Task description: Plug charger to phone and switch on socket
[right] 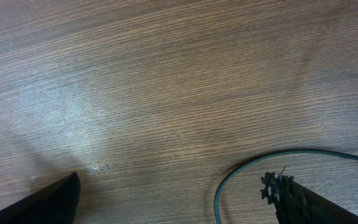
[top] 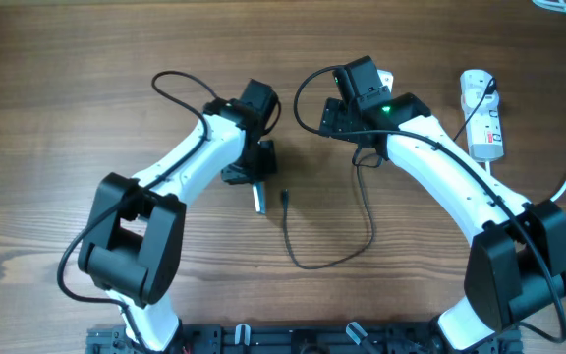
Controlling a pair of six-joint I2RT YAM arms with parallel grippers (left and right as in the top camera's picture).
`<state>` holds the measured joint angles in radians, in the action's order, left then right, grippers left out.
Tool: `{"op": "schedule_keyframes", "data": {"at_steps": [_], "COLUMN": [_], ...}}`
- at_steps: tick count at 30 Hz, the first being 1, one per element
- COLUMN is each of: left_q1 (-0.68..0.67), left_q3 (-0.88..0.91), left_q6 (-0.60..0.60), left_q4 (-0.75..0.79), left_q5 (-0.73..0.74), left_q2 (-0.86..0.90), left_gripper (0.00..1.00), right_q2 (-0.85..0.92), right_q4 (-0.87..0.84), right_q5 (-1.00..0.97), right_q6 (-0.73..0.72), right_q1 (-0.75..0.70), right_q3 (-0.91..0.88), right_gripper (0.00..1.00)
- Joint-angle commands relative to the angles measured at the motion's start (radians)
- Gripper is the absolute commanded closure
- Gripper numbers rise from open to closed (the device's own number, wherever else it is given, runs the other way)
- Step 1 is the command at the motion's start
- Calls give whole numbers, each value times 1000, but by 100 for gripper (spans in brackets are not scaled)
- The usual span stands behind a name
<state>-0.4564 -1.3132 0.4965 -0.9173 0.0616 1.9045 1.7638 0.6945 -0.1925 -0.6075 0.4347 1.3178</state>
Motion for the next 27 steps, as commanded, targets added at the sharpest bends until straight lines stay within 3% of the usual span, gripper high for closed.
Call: {"op": "schedule_keyframes", "data": {"at_steps": [1, 17, 23, 27], "left_q1": [-29, -37, -37, -37], "left_q3": [5, 57, 57, 57], "left_q6": [31, 36, 36, 36], "left_q4": [1, 73, 85, 88], "left_q5": [-81, -82, -82, -82], "left_q2": [9, 9, 9, 9], "left_gripper": [95, 94, 80, 83], "right_q2": [16, 16, 16, 16], "right_q4": [-2, -2, -2, -2], "right_q5": [-28, -28, -29, -28], "right_q6": [5, 5, 5, 5], "right_q1": [-4, -4, -4, -4], "right_q3": [-2, -2, -2, -2], "right_gripper": [0, 0, 0, 0]}}
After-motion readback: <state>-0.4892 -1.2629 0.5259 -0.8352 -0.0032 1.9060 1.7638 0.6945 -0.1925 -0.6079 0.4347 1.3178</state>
